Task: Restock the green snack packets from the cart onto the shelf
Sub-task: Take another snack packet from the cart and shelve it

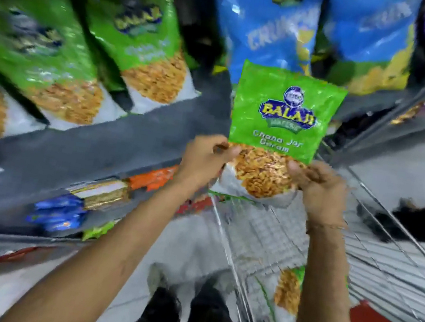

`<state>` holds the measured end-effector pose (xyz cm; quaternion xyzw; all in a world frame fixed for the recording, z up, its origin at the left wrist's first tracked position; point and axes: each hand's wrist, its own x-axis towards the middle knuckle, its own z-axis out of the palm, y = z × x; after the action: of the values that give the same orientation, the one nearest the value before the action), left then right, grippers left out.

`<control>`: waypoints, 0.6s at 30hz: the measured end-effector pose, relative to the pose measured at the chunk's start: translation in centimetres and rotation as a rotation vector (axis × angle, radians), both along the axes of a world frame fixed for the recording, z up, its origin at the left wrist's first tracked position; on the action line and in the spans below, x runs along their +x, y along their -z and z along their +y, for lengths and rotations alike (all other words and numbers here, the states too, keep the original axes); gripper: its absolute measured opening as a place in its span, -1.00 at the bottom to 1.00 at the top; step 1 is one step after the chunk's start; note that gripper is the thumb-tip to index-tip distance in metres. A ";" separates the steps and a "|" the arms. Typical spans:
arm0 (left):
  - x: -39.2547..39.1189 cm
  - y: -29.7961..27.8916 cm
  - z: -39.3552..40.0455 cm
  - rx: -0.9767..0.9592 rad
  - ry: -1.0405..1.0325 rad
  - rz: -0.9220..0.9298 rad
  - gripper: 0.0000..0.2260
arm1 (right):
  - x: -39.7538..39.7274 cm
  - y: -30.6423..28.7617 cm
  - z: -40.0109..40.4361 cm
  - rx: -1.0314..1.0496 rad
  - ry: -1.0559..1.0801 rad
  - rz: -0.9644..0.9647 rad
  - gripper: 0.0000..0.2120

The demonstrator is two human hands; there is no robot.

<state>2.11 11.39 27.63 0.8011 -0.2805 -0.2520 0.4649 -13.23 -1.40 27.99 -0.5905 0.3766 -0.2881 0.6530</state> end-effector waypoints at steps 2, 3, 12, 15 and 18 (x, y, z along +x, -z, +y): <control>2.7 -1.6 3.4 -0.045 -0.091 -0.002 -0.72 | 3.5 -1.3 2.0 -0.075 -0.104 -0.016 -0.58; 3.7 -2.1 4.5 -0.065 -0.124 0.018 -0.73 | 5.0 -1.7 2.6 -0.102 -0.144 -0.018 -0.57; 12.3 -5.0 21.4 -0.138 -0.579 -0.068 -0.81 | 19.8 -3.7 16.0 -0.148 -0.472 -0.097 -0.82; 13.5 -5.4 26.3 -0.193 -0.726 -0.093 -0.81 | 23.1 -3.8 20.5 -0.167 -0.560 -0.089 -0.85; 14.6 -4.7 29.8 -0.203 -0.814 -0.100 -0.72 | 25.6 -3.6 23.8 -0.227 -0.614 -0.067 -0.73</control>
<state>16.74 41.16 32.36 0.8079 0.0129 0.0204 0.5888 12.39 22.42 31.57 -0.7359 0.1246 -0.1370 0.6513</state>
